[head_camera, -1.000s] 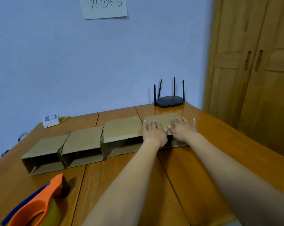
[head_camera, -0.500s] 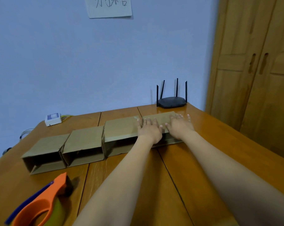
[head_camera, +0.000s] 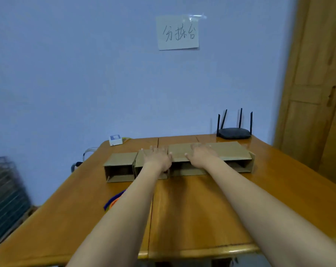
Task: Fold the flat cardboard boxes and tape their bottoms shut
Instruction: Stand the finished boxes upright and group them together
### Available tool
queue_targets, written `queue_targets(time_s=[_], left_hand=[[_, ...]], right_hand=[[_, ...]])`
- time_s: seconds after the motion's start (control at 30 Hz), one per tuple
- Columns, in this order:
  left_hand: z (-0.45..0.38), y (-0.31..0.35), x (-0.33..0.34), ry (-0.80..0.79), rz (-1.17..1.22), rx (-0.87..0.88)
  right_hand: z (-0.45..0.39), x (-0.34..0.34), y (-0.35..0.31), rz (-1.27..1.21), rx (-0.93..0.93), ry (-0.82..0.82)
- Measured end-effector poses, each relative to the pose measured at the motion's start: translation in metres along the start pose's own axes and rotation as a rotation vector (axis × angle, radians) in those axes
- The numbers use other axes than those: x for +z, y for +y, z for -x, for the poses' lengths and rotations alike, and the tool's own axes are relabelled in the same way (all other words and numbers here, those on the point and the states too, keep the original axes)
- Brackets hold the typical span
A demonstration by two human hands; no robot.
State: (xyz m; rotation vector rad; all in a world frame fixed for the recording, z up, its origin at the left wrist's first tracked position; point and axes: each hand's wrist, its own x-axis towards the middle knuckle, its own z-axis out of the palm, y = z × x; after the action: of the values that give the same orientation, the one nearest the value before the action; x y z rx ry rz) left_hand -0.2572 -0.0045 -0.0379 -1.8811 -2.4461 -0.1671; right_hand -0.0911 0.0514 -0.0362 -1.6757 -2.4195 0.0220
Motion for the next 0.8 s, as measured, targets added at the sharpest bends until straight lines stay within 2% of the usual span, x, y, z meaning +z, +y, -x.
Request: queue_targets(time_s=[0.37, 0.57, 0.8], left_hand=[[0.019, -0.151, -0.016, -0.044, 0.028, -0.247], [0.002, -0.192, 0.000, -0.072, 0.050, -0.322], [-0.020, -0.208, 0.028, -0.111, 0.116, -0.329]], right_hand=[[-0.027, 0.024, -0.151, -0.009, -0.202, -0.087], [-0.052, 0.046, -0.186, -0.068, -0.218, -0.126], [-0.074, 0.074, -0.204, 0.017, -0.313, -0.105]])
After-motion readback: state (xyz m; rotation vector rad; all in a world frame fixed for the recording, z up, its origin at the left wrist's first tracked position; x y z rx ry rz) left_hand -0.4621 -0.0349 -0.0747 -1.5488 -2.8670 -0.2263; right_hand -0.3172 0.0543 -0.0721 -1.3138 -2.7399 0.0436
